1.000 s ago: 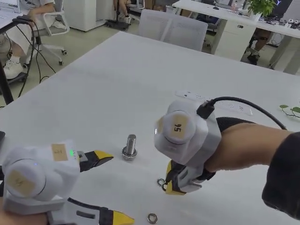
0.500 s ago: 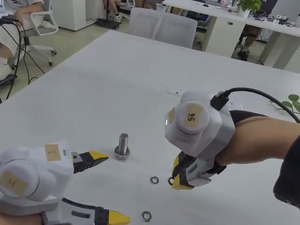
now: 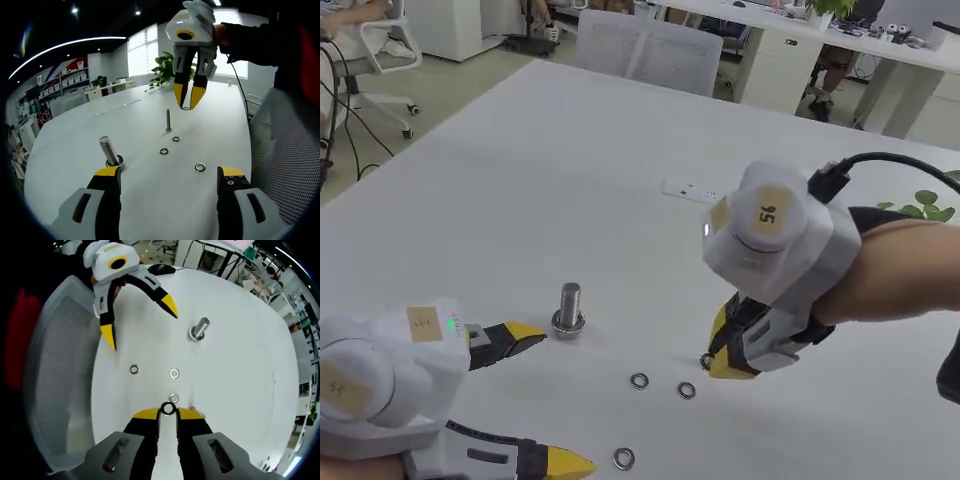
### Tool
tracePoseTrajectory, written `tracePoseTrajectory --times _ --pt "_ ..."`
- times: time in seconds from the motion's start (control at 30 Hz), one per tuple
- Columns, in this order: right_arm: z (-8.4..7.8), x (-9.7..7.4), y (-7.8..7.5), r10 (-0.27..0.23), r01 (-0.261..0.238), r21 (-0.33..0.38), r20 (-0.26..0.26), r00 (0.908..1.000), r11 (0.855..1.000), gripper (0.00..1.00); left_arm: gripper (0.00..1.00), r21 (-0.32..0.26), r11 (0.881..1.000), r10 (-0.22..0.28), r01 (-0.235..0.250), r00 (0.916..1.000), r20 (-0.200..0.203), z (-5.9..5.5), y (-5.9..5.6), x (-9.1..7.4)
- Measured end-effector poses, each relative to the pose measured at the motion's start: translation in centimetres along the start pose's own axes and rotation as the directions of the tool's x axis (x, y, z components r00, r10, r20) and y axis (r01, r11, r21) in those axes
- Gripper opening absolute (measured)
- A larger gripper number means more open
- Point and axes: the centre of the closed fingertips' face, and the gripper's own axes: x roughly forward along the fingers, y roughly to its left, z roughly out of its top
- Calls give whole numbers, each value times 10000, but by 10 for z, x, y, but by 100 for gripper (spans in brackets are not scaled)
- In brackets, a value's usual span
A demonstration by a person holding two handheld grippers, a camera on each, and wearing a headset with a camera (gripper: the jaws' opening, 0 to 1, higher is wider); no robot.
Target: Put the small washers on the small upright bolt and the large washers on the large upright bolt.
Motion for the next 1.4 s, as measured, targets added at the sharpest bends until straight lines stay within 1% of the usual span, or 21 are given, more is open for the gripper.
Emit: tracePoseTrajectory --times 0.1,0.27,0.43,0.57,0.83,1.07,1.17,1.4 --pt "-4 -3 -5 -98 98 140 -21 10000 9999 14 78 40 10000 -78 78 10000 -37 0 -1 2" --pt "-10 -9 -14 -281 279 405 32 9996 9988 14 78 30 9999 -166 166 9999 -3 0 -2 4" --pt "-15 -16 -24 -514 514 579 -20 9987 9970 14 78 -27 9998 -208 208 9998 53 -1 -2 6" --pt "-16 -20 -29 -642 643 660 -38 9979 9957 14 78 -62 9996 -269 269 9996 50 -2 -3 6" --pt "-15 -22 -36 -707 714 630 -132 9974 9955 14 78 -117 9994 -333 334 9994 67 -4 -3 6" --pt "-15 -17 -43 -558 575 512 -337 9979 9970 14 77 -179 9993 -318 319 9995 64 -6 -1 5" --pt "-17 -10 -46 -444 466 401 -544 9975 9981 14 77 -218 9993 -295 297 9995 77 -6 -1 5" --pt "-15 1 -47 -162 185 366 -618 9980 9992 14 77 -277 9992 -272 274 9996 68 -8 -1 4"
